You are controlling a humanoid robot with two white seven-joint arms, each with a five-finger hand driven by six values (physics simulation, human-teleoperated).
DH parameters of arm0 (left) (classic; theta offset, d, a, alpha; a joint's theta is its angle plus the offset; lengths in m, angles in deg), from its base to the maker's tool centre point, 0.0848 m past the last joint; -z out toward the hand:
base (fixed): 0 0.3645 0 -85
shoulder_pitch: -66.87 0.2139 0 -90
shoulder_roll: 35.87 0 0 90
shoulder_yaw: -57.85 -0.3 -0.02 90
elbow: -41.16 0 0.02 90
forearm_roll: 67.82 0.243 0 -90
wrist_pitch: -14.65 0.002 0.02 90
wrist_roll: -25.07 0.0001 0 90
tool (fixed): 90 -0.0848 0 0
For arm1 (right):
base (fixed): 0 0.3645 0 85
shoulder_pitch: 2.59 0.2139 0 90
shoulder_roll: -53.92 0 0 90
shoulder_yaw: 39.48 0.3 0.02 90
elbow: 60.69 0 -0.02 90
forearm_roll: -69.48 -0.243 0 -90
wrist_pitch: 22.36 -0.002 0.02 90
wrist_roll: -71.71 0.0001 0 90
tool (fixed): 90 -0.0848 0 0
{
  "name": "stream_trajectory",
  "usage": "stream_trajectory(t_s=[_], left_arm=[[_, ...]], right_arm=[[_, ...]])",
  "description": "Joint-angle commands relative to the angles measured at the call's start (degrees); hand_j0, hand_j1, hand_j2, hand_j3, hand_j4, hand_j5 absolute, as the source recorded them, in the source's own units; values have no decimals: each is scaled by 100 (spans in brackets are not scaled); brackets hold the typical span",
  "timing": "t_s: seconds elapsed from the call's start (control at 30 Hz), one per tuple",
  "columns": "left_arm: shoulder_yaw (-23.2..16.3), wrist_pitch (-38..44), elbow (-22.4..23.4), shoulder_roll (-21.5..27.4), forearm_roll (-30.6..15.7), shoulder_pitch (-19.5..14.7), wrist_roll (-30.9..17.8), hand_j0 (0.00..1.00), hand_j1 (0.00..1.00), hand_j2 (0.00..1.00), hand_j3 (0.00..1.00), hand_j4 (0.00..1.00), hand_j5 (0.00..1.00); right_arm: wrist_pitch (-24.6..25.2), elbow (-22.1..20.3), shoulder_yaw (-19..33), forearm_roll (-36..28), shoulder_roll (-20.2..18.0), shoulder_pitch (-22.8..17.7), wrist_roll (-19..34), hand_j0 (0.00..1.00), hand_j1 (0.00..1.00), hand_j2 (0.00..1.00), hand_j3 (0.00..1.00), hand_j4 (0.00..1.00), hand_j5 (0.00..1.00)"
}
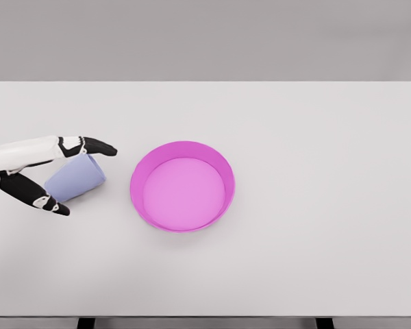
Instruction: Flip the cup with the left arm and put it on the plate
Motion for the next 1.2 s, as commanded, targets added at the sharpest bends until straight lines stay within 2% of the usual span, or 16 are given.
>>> stream_trajectory(t_s=[0.0,0.1,0.23,0.3,0.5,0.53,0.57,0.6,0.67,0.77,0.83,0.87,1.0,1.1,1.17], left_arm=[[14,15,-60,44,-153,0,1,100,100,100,100,100,100],[14,15,-78,-9,-495,-8,1,100,100,100,100,100,100],[32,15,-131,-62,-715,0,1,100,100,100,100,100,100],[23,15,-131,-176,-706,71,1,100,100,100,100,100,100],[76,15,-192,-79,-636,115,29,100,100,100,100,100,100],[356,15,-192,-97,-496,185,47,100,100,100,100,100,100],[708,15,-192,-158,-206,395,55,100,100,100,100,100,100],[963,15,-192,-167,-162,589,55,100,100,100,100,100,100],[1490,15,-192,-150,-197,958,90,100,100,100,100,100,100],[2009,15,-201,-167,-548,1117,108,100,100,100,100,100,100],[1983,15,-201,-185,-1005,1213,134,100,100,100,100,100,100],[1983,15,-201,-194,-1023,1327,134,100,100,100,100,100,100],[1974,983,-192,-220,-681,1600,319,100,100,100,100,100,100],[1965,1159,-192,-958,-601,1732,337,100,100,100,100,100,100],[1965,1168,-192,-976,-654,1864,337,100,100,100,100,100,100]], right_arm=[[2,-47,-11,-1,-1,0,9,100,100,100,100,100,100],[2,32,-2,-9,-1,-132,0,100,100,100,100,100,100],[2,23,7,-1,-1,-123,0,100,100,100,100,100,100],[2,23,-2,-1,-1,-123,0,100,100,100,100,100,100],[2,23,7,-1,-1,-123,0,100,100,100,100,100,100],[2,23,7,-1,-1,-123,0,100,100,100,100,100,100],[2,23,7,-1,-1,-123,0,100,100,100,100,100,100],[2,23,7,-1,-1,-123,0,100,100,100,100,100,100],[2,23,7,-1,-1,-123,0,100,100,100,100,100,100],[2,23,7,-1,-1,-123,0,100,100,100,100,100,100],[2,23,7,-1,-1,-123,0,100,100,100,100,100,100],[2,23,7,-1,-1,-123,0,100,100,100,100,100,100],[2,23,7,-1,-1,-123,0,100,100,100,100,100,100],[2,23,7,-1,-1,-123,0,100,100,100,100,100,100],[2,23,7,-1,-1,-123,0,100,100,100,100,100,100]])
